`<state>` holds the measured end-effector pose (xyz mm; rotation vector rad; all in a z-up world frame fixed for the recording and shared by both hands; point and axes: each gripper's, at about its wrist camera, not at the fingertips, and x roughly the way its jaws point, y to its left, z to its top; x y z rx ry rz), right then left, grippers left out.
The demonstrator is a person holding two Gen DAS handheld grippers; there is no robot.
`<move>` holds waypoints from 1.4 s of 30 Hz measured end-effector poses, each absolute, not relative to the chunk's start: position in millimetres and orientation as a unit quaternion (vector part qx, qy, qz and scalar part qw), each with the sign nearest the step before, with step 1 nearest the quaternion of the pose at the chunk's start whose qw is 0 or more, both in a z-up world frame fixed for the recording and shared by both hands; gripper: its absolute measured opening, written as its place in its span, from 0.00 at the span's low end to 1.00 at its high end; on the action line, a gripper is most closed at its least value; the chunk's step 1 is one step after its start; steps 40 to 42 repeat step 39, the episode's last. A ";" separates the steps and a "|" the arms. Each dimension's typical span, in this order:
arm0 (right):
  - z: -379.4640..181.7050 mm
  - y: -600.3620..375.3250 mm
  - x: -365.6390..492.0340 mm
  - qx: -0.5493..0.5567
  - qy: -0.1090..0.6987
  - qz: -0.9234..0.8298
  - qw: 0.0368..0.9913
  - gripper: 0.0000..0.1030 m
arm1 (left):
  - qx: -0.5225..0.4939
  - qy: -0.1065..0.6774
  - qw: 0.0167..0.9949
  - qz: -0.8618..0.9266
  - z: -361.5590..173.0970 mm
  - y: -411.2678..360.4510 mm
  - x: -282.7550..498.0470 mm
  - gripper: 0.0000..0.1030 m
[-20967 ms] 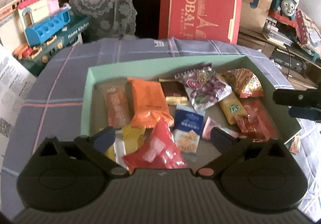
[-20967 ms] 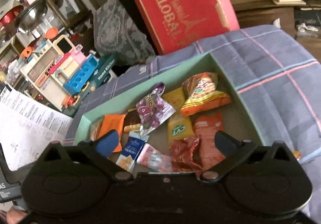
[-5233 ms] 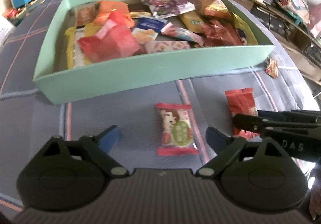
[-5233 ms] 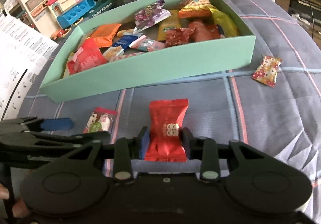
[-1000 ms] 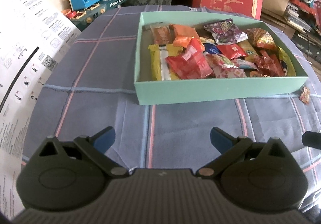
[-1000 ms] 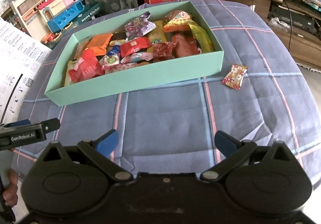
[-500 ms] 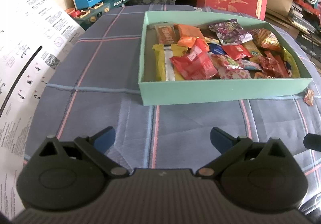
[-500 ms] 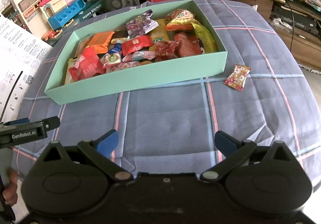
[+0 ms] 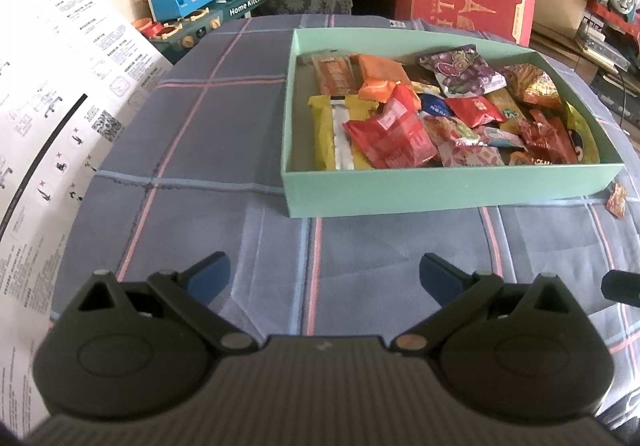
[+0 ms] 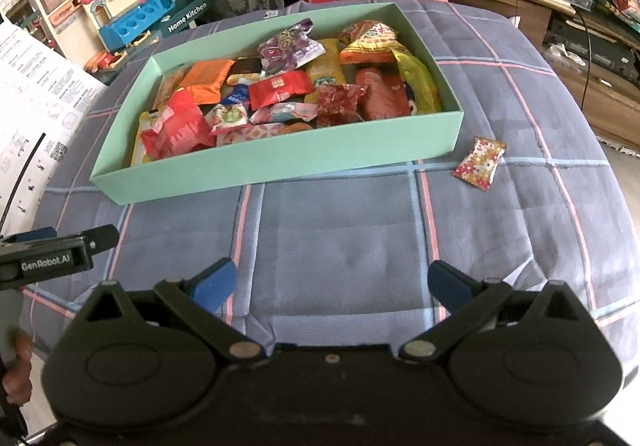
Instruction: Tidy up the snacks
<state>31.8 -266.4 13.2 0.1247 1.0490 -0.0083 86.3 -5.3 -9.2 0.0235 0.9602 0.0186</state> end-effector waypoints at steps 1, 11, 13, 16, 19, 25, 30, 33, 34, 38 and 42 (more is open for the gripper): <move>13.4 -265.8 32.1 0.058 0.501 -0.004 0.864 1.00 | 0.012 0.461 0.887 0.009 -8.6 -5.1 86.5 1.00; 14.7 -262.1 37.0 0.050 0.500 0.000 0.865 1.00 | 0.009 0.452 0.892 0.001 -4.7 -4.8 87.0 1.00; 14.5 -261.5 37.7 0.049 0.500 0.001 0.865 1.00 | 0.012 0.447 0.894 0.001 -3.2 -6.1 86.6 1.00; 13.8 -260.5 38.7 0.048 0.501 0.001 0.864 1.00 | 0.014 0.447 0.894 0.001 -3.0 -7.3 87.5 1.00; 13.8 -260.0 39.7 0.046 0.501 0.001 0.864 1.00 | 0.016 0.448 0.894 0.001 -3.0 -6.8 87.8 1.00; 14.2 -259.9 41.7 0.045 0.501 0.001 0.864 1.00 | 0.016 0.446 0.895 0.002 -3.1 -6.5 88.7 1.00; 13.5 -259.7 43.1 0.045 0.502 0.002 0.864 1.00 | 0.016 0.446 0.895 0.003 -3.9 -5.7 89.1 1.00; 12.6 -259.6 44.1 0.045 0.502 0.001 0.863 1.00 | 0.017 0.447 0.894 0.003 -4.3 -4.2 90.0 1.00; 12.4 -259.4 44.5 0.045 0.503 0.001 0.863 1.00 | 0.017 0.447 0.894 0.003 -4.4 -4.2 90.0 1.00; 12.6 -258.9 45.2 0.043 0.502 0.003 0.864 1.00 | 0.019 0.449 0.893 0.005 -5.2 -4.0 91.3 1.00; 12.9 -258.7 45.4 0.043 0.501 0.003 0.864 1.00 | 0.021 0.448 0.894 0.006 -5.6 -4.4 91.5 1.00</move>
